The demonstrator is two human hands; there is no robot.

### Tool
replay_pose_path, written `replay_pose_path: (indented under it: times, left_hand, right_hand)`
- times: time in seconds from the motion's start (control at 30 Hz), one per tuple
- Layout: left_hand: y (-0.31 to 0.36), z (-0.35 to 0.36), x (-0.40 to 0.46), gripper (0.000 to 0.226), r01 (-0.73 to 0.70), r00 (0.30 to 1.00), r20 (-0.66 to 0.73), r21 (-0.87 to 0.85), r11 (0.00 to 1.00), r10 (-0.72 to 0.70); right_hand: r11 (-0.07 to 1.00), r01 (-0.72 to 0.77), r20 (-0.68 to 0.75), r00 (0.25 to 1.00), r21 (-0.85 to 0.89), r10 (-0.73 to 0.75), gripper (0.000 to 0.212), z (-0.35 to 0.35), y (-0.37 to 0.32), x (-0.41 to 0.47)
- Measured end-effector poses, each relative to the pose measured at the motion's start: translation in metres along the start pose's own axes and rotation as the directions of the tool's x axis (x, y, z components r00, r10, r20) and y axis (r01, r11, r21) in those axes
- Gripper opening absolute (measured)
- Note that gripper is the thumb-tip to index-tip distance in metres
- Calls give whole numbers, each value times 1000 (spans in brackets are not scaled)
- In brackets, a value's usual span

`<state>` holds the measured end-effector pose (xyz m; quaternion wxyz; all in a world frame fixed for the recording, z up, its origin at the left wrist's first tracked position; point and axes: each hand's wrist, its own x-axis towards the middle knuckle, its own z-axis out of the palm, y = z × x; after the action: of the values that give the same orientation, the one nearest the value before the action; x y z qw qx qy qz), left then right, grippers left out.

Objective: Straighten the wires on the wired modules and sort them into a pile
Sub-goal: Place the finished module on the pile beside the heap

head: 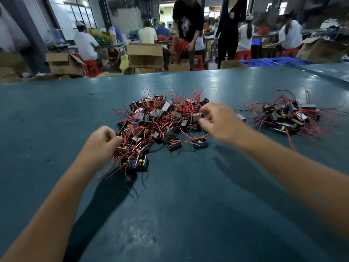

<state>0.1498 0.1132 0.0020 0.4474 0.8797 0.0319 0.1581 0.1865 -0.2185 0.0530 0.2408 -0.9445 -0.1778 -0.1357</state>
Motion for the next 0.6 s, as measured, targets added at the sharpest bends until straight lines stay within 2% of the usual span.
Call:
replay_pose_path:
  times: [0.07, 0.13, 0.2, 0.3, 0.5, 0.6]
  left_hand:
    - [-1, -1, -2, 24, -158, 972, 206, 232, 960, 110]
    - [-1, -1, -3, 20, -206, 946, 302, 277, 938, 119]
    - [-3, -2, -2, 18, -198, 947, 307, 306, 931, 100]
    - [-8, -4, 0, 17, -196, 947, 316, 443, 875, 52]
    - [-10, -5, -1, 19, -181, 955, 294, 453, 873, 46]
    - [-5, -9, -5, 21, -205, 946, 319, 444, 872, 60]
  right_hand:
    - [986, 138, 153, 977, 95, -151, 24, 30, -40, -13]
    - [975, 201, 284, 933, 96, -221, 21, 65, -72, -16]
    - [969, 248, 369, 901, -4, -229, 35, 95, -95, -13]
    - [928, 347, 436, 862, -136, -258, 53, 117, -112, -5]
    - [839, 505, 457, 807, -204, -375, 54, 109, -98, -6]
    - [813, 539, 446, 796, -219, -408, 38, 93, -82, -15]
